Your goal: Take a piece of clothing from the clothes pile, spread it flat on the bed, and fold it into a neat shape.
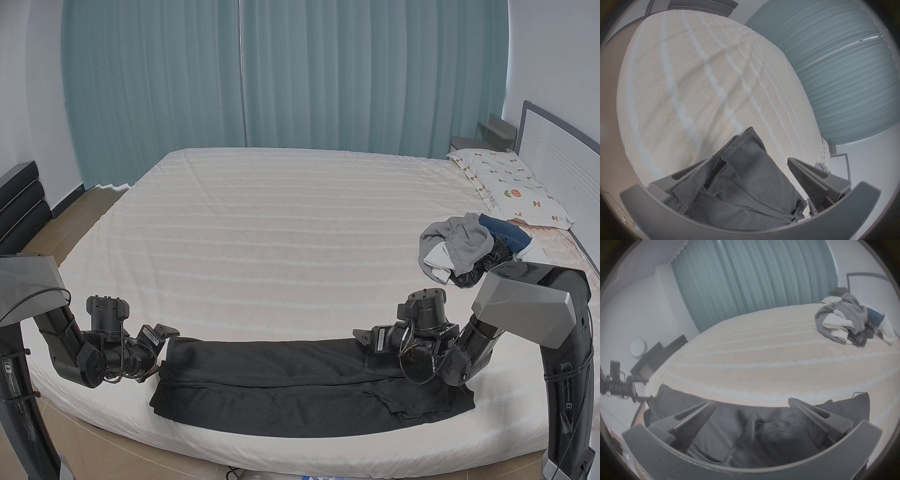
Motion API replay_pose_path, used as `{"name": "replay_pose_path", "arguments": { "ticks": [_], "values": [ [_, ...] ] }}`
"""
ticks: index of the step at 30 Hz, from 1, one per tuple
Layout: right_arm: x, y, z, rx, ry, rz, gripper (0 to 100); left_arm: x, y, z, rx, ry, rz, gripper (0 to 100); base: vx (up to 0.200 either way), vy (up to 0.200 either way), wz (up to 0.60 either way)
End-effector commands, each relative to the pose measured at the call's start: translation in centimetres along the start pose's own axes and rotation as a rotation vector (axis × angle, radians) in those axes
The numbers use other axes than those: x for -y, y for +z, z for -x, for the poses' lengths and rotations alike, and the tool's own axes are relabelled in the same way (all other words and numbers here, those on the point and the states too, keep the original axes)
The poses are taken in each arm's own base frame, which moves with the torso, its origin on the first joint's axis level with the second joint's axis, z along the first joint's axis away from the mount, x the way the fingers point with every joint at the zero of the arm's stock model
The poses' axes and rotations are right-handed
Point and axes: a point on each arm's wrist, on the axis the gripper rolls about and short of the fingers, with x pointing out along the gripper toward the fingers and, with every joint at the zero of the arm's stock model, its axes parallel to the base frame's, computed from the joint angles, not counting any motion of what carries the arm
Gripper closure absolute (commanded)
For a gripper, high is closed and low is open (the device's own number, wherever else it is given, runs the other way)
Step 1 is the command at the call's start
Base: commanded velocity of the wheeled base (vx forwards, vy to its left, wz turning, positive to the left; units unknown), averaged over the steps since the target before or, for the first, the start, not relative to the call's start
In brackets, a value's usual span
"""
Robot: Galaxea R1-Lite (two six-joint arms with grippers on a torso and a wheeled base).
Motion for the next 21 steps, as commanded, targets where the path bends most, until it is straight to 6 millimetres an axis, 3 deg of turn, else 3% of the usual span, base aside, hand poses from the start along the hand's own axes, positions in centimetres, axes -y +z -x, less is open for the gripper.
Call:
{"name": "replay_pose_path", "arguments": {
  "ticks": [1,10,21],
  "values": [
    [1.5,2.7,1.3,0.067,-0.024,-0.078,0,-0.1,0.0,0.0,0.000,0.001,0.001,0,0.000,0.000,0.00],
    [6.8,1.9,4.0,-0.015,-0.030,-0.222,0,-0.1,0.0,0.0,-0.001,0.002,0.003,0,0.000,0.000,0.00],
    [8.3,0.2,3.6,-0.083,-0.025,-0.272,0,0.0,0.0,0.0,-0.002,0.002,0.001,0,0.000,0.000,0.00]
  ]
}}
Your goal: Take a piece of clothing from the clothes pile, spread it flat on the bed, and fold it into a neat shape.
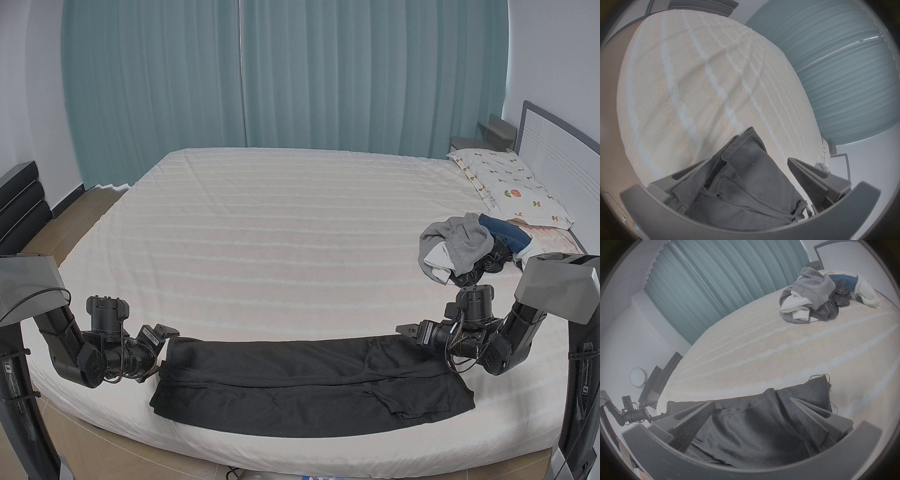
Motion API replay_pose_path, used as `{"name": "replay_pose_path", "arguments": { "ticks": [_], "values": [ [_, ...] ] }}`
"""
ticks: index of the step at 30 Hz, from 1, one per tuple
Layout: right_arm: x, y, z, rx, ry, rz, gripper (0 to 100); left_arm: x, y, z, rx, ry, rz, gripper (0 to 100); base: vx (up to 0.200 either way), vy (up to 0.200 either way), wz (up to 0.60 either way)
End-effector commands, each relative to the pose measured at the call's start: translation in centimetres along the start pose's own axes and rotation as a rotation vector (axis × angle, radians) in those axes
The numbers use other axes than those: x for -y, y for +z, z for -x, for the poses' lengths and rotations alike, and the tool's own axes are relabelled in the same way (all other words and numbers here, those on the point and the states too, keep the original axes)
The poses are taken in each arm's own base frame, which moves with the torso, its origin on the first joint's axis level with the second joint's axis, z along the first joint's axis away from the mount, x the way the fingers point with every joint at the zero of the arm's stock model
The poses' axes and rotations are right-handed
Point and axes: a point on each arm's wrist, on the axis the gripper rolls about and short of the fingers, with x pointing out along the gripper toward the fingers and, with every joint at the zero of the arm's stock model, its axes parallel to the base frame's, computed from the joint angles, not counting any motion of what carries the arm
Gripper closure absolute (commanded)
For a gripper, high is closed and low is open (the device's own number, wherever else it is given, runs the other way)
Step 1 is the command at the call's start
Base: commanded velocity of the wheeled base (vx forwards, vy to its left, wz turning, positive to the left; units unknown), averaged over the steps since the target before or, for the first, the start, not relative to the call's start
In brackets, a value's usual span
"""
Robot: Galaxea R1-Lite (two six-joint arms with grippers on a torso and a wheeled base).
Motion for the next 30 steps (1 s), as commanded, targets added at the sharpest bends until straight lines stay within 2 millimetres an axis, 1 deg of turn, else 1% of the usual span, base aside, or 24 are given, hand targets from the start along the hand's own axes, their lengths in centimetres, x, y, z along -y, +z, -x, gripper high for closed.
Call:
{"name": "replay_pose_path", "arguments": {
  "ticks": [1,4,7,8,21,28,29,30],
  "values": [
    [0.7,-0.8,-0.7,-0.028,-0.014,-0.010,0,0.0,0.0,0.0,-0.001,0.001,0.000,0,0.000,0.000,0.00],
    [1.0,-1.6,-1.3,-0.051,-0.021,-0.010,0,0.0,0.0,0.0,-0.001,0.001,0.001,0,0.000,0.000,0.00],
    [1.0,-1.6,-1.6,-0.049,-0.020,-0.009,0,0.0,0.0,0.0,-0.001,0.001,0.001,0,0.000,0.000,0.00],
    [1.2,-1.6,-1.6,-0.048,-0.023,-0.013,100,0.0,0.0,0.0,0.000,0.000,-0.001,0,0.000,0.000,0.00],
    [2.4,-0.6,-0.5,-0.012,-0.052,-0.047,100,0.0,0.0,0.0,-0.002,0.001,0.000,0,0.000,0.000,0.00],
    [2.6,-1.1,-0.3,-0.025,-0.062,-0.062,100,-0.1,0.0,0.0,-0.002,0.002,0.002,0,0.000,0.000,0.00],
    [2.5,-1.1,-0.2,-0.025,-0.062,-0.062,0,0.0,-0.1,0.0,-0.003,0.002,0.001,0,0.000,0.000,0.00],
    [2.5,-0.8,0.0,-0.016,-0.063,-0.071,0,-0.1,-0.1,0.0,-0.003,0.002,-0.001,0,0.000,0.000,0.00]
  ]
}}
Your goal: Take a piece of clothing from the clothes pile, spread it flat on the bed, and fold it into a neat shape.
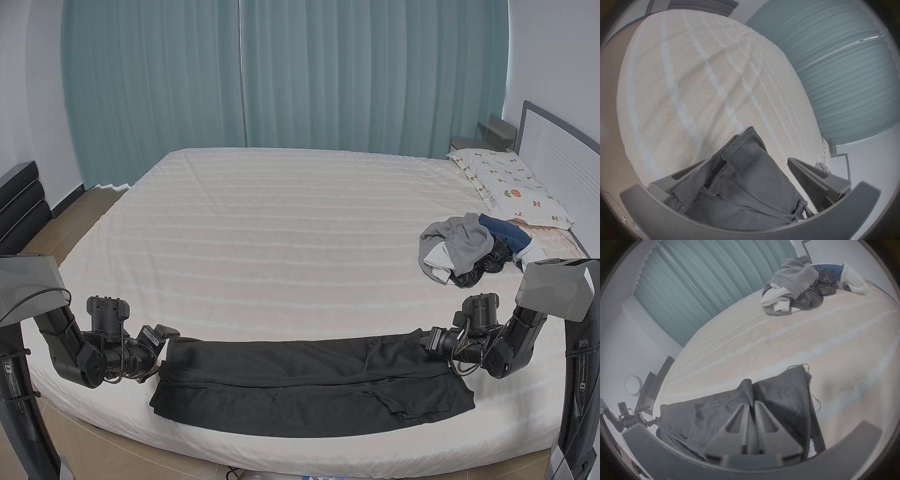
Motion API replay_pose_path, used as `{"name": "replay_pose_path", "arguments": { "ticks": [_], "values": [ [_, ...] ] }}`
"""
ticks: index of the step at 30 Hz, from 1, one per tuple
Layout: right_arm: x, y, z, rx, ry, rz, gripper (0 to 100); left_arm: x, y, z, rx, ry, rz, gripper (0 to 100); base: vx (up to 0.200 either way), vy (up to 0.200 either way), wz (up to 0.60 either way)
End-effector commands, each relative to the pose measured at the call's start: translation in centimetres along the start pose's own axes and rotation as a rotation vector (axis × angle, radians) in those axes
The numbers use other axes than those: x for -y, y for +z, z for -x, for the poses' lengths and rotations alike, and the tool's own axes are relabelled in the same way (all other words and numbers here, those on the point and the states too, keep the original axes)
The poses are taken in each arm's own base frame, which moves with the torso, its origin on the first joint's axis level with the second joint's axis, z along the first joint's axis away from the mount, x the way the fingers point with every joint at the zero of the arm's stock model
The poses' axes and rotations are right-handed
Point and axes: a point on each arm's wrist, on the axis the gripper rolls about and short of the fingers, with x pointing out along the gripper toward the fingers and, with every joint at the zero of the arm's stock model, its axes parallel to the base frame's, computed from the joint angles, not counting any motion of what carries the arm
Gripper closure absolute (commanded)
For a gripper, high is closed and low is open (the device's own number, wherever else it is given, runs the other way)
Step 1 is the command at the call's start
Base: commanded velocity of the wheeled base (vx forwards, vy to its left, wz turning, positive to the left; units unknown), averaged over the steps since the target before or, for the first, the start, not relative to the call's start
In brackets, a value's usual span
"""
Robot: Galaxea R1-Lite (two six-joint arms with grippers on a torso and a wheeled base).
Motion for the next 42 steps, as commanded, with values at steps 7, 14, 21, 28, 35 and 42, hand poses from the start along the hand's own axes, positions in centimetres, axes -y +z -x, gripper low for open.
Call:
{"name": "replay_pose_path", "arguments": {
  "ticks": [7,14,21,28,35,42],
  "values": [
    [-0.4,2.4,3.9,0.077,0.016,-0.220,0,0.0,-0.1,0.1,-0.007,-0.005,-0.001,0,0.000,0.000,0.00],
    [-0.6,1.1,7.4,0.047,0.008,-0.458,0,0.1,0.0,0.2,-0.007,-0.008,0.001,0,-0.029,0.000,0.00],
    [-0.3,-0.3,7.7,0.046,0.016,-0.507,0,0.0,-0.1,0.3,-0.007,-0.006,0.000,0,-0.200,0.000,0.00],
    [1.4,-1.7,6.1,0.086,0.058,-0.597,0,0.9,0.7,0.0,0.039,-0.022,-0.012,0,-0.029,0.000,0.00],
    [1.7,-2.4,6.5,0.106,0.104,-0.592,0,2.6,1.6,-0.6,0.115,-0.042,-0.060,0,0.000,0.000,0.00],
    [1.7,-2.5,6.8,0.096,0.128,-0.591,0,4.1,2.7,-2.6,0.118,-0.022,-0.230,0,0.000,0.000,0.00]
  ]
}}
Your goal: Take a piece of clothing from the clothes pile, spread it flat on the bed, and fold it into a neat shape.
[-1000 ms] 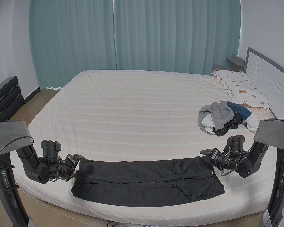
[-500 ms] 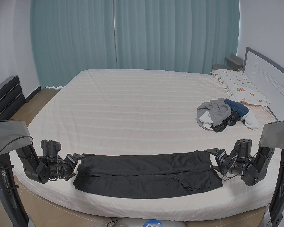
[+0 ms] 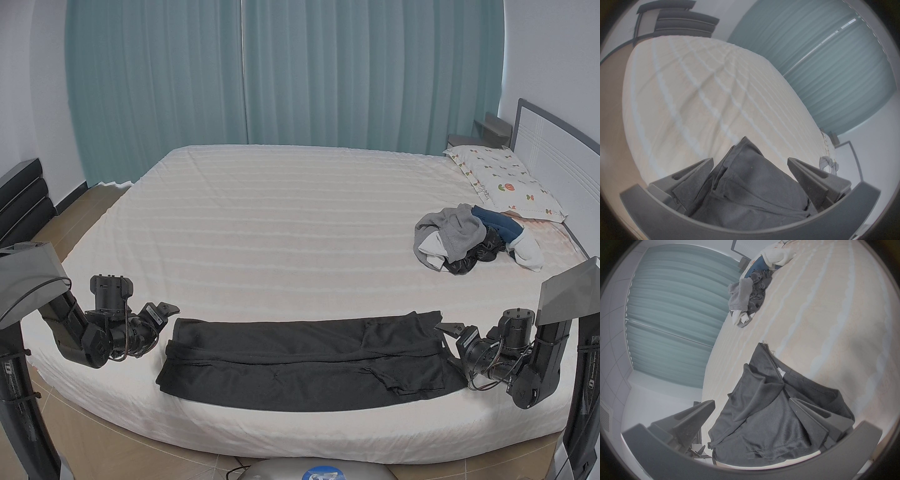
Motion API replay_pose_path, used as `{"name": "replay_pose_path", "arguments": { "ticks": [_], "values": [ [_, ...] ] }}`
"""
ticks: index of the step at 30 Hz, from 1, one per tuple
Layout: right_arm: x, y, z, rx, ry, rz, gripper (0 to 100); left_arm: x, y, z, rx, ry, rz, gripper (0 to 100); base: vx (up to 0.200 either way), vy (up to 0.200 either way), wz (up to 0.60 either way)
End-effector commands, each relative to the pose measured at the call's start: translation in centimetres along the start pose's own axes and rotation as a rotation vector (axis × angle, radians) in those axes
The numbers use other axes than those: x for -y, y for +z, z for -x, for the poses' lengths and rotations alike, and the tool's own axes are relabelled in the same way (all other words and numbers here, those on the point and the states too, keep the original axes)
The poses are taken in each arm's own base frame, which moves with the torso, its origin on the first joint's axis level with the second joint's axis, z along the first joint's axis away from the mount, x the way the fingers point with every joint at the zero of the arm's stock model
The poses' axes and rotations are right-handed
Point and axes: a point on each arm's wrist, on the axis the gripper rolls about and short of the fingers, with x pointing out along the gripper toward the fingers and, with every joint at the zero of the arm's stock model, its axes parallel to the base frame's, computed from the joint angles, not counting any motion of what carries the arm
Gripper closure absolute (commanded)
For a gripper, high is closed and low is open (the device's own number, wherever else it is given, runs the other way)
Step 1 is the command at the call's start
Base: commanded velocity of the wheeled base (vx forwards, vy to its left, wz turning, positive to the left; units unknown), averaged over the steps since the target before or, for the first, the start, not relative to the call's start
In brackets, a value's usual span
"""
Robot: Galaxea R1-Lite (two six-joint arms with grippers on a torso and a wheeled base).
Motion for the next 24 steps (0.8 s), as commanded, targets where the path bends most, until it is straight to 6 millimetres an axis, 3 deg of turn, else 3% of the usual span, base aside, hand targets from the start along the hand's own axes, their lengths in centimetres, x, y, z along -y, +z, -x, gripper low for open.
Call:
{"name": "replay_pose_path", "arguments": {
  "ticks": [1,5,12,24],
  "values": [
    [0.6,-0.3,0.0,-0.024,-0.014,-0.008,0,0.8,0.6,-1.6,0.001,-0.002,-0.075,0,0.000,0.000,0.00],
    [0.7,-0.3,0.1,-0.028,-0.018,-0.009,0,0.3,-1.1,-4.2,-0.073,0.036,-0.190,0,0.000,0.000,0.00],
    [0.7,-0.3,0.5,-0.064,-0.003,-0.014,0,-0.3,-1.4,-6.1,-0.092,0.057,-0.322,0,0.000,0.000,0.00],
    [0.8,-0.2,0.6,-0.064,-0.002,-0.016,0,-0.7,-2.7,-6.6,-0.107,0.094,-0.380,0,0.000,0.000,0.00]
  ]
}}
